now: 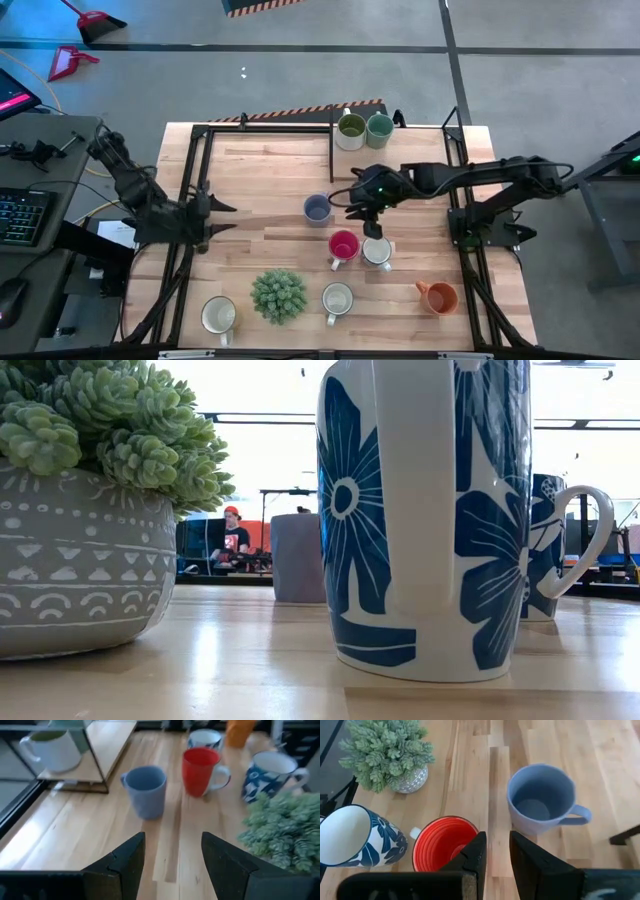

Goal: Place coffee mugs
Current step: Put the red mug on the shelf

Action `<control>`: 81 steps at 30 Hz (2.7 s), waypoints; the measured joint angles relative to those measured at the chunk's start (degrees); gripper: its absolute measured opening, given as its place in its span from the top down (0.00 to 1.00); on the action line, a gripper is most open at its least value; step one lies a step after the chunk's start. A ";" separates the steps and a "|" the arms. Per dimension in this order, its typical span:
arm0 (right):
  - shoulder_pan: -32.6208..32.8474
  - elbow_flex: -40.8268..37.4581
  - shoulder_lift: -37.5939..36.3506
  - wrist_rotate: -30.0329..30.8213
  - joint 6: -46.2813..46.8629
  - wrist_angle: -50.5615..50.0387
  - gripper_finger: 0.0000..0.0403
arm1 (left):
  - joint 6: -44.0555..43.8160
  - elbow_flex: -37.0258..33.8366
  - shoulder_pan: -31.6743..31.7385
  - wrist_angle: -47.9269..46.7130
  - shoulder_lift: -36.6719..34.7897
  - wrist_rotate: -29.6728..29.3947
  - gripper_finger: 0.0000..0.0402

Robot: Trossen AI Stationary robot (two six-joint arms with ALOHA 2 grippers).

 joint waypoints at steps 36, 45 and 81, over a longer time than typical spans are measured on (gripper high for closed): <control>4.17 -0.04 6.81 5.65 6.00 -2.02 0.79 | 28.75 -1.90 34.61 16.70 -1.22 40.82 0.54; 3.50 -0.04 6.75 5.89 8.78 -1.27 0.54 | 26.31 -1.88 36.55 18.90 -1.20 40.46 0.54; 5.00 -0.04 18.20 1.95 9.44 4.80 0.55 | 25.68 -1.83 36.53 18.04 0.42 40.60 0.54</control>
